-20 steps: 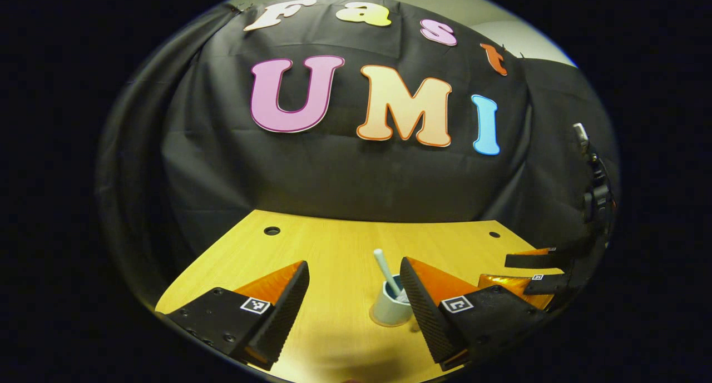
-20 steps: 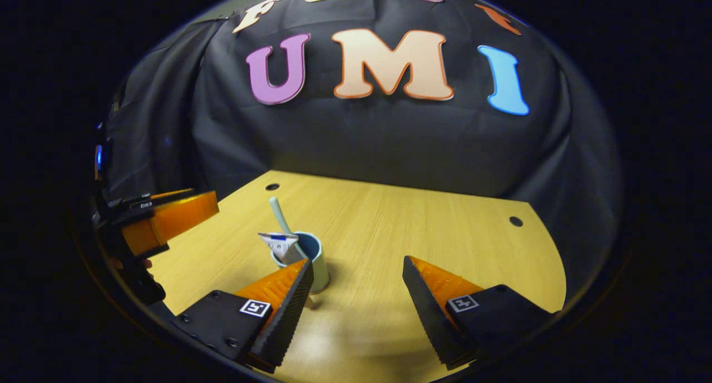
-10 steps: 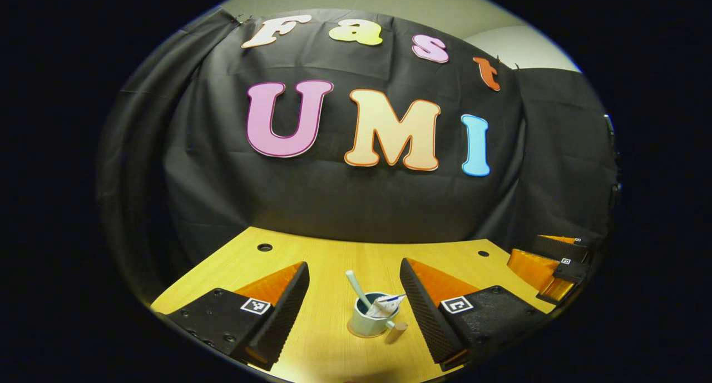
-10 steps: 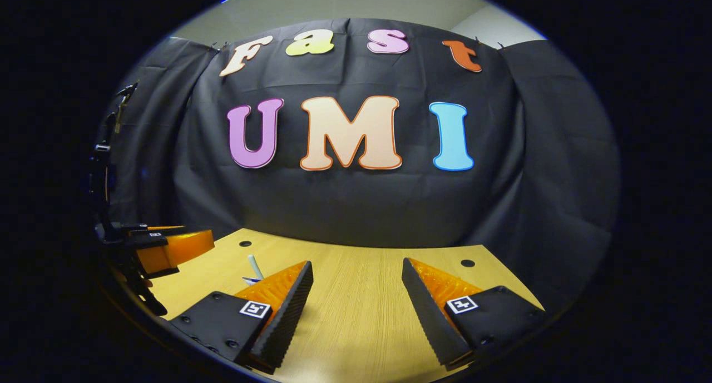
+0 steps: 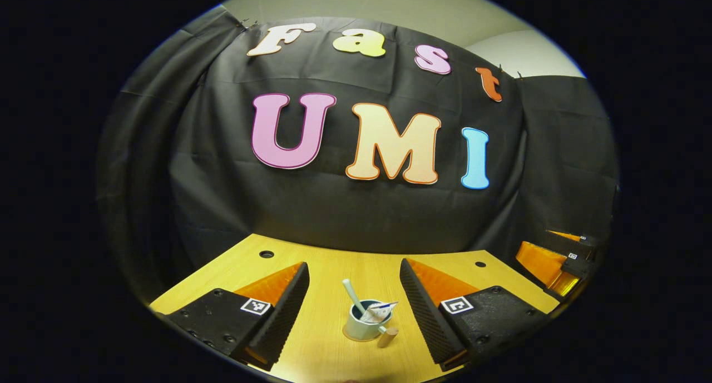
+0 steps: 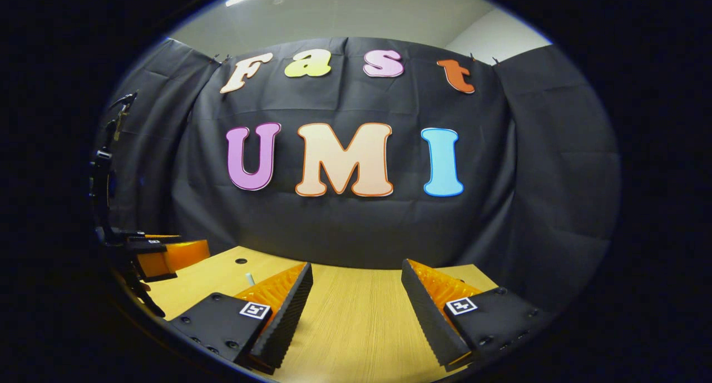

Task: Put the toothbrush and toothpaste on the desktop into the cup, then pick up the cup and place it on the coaster on the desktop.

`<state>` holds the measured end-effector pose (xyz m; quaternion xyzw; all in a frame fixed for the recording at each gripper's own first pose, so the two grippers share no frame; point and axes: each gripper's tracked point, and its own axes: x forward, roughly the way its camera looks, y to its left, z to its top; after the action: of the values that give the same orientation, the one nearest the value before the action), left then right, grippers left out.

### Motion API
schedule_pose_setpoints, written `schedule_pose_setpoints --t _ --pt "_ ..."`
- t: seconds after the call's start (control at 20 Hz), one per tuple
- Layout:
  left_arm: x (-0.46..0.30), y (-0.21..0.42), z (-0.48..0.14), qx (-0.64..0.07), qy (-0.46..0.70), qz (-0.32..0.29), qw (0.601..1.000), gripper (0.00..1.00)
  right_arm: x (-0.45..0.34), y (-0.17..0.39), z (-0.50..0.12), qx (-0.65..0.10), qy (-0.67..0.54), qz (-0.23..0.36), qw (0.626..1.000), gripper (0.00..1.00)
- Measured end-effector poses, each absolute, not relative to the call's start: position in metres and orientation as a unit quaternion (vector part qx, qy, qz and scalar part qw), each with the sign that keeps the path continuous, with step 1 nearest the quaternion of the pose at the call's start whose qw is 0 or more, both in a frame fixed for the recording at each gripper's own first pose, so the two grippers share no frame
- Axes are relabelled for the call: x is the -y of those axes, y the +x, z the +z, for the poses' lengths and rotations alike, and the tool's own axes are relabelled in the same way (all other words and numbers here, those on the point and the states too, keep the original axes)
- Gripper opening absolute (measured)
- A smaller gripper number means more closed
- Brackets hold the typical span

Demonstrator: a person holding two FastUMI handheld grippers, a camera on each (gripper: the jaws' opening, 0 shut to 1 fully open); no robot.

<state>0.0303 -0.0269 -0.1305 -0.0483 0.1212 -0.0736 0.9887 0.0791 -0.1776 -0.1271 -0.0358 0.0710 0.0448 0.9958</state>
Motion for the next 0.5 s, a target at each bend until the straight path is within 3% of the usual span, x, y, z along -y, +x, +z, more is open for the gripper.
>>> schedule_pose_setpoints --t 0.5 --pt "0.033 0.033 -0.106 -0.095 -0.037 -0.087 0.991 0.94 0.199 0.075 -0.102 -0.051 -0.029 0.011 0.998 0.99"
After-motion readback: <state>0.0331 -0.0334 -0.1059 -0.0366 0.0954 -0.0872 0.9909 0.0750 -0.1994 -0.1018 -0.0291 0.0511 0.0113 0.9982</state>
